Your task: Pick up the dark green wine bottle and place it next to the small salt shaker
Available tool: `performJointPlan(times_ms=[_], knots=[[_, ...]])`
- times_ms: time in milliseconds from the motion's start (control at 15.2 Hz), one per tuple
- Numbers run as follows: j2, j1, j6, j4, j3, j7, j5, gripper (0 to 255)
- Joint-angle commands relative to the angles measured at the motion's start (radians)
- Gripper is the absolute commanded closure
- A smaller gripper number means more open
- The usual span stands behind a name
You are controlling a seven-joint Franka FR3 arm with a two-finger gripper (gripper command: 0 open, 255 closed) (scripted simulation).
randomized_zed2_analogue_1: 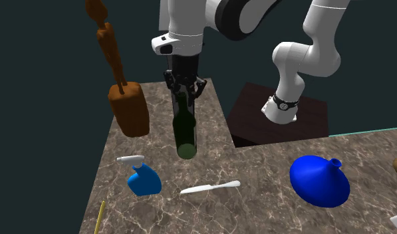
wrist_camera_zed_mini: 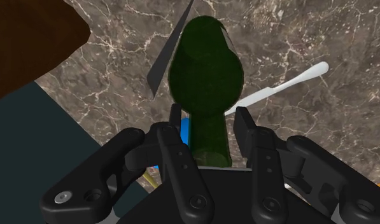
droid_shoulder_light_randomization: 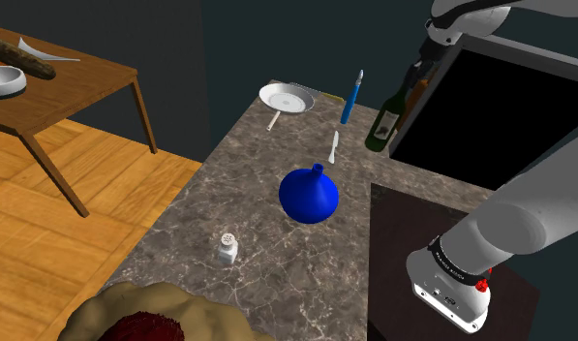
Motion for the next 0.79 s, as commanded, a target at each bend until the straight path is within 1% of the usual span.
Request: performJointPlan(times_ms=[0, 726], knots=[[-0.012, 0.000, -0.027, 0.016, 0.002, 0.006, -0.007, 255], [-0.039, 0.003, -0.173, 0.139, 0.010, 0.019, -0.020, 255]])
